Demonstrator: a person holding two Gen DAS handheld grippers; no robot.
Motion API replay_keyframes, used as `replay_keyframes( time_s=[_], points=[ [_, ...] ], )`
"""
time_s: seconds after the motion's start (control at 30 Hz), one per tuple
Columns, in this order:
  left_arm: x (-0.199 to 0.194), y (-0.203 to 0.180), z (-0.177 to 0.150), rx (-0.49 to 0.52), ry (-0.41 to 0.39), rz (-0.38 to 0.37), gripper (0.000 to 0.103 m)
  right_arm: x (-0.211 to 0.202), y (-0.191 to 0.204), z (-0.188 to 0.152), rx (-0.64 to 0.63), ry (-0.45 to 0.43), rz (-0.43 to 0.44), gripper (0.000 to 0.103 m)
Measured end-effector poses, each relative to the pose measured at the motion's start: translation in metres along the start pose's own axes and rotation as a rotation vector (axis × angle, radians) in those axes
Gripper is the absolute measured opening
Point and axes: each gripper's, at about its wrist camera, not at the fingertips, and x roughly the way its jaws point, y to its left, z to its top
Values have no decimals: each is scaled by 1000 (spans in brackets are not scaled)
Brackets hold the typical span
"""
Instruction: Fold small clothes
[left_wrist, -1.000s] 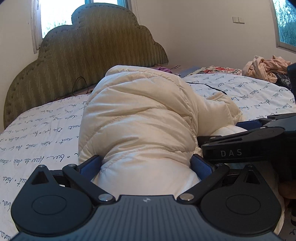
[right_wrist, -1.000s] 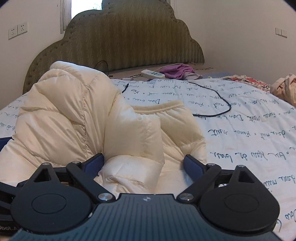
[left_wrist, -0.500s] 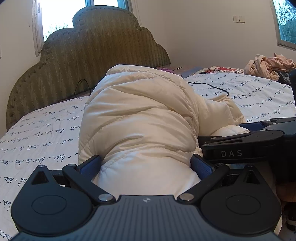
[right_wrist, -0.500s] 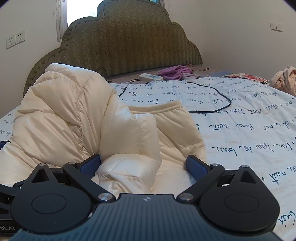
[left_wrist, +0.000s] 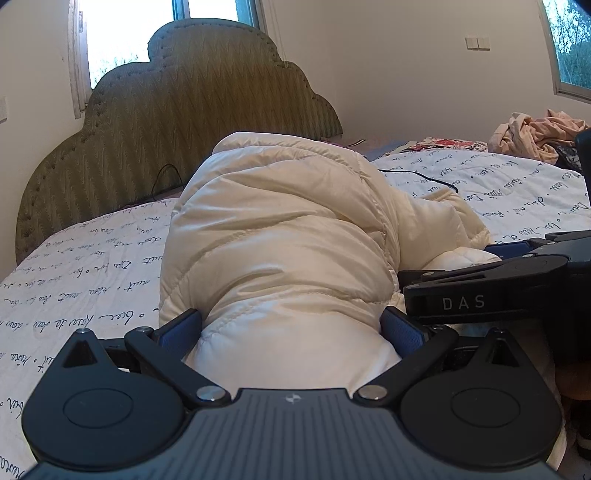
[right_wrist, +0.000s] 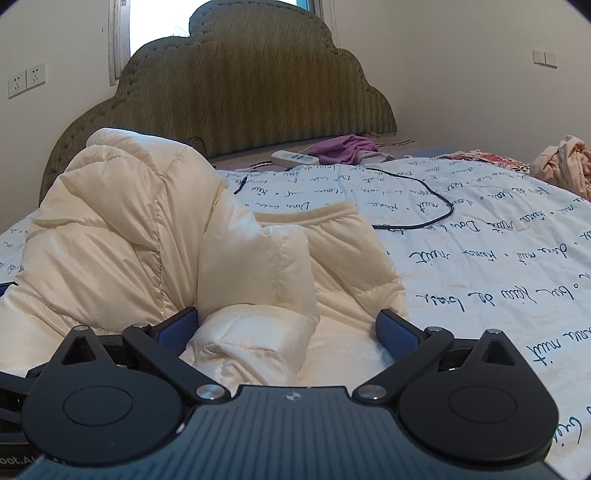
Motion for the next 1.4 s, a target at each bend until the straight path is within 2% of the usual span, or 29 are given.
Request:
replay_keyframes(
  time_s=[0.27, 0.67, 0.83, 1.07, 1.2, 1.3, 1.4],
  points=[
    [0, 2, 2, 3, 10, -11, 103, -8, 5, 10, -40, 37, -32, 102],
    [-1, 2, 2, -1, 2, -15, 103, -45, -7, 11, -56, 58, -27, 102],
    [-12, 10, 4, -12, 5, -59, 103, -57, -23, 2, -31, 89, -7, 102],
    [-48, 52, -3, -144, -6, -145, 103, -82, -51, -13, 34, 99, -6, 103],
    [-58, 84, -5, -263, 8, -191, 103, -112, -56, -9, 47, 45, -19, 103],
    [-61, 105, -6, -366, 14, -206, 103, -127, -49, -2, 42, 7, 34, 103],
    [-51, 119, -7, -474, 74, -296, 103, -128, -36, 4, 18, 14, 165, 103]
  ],
)
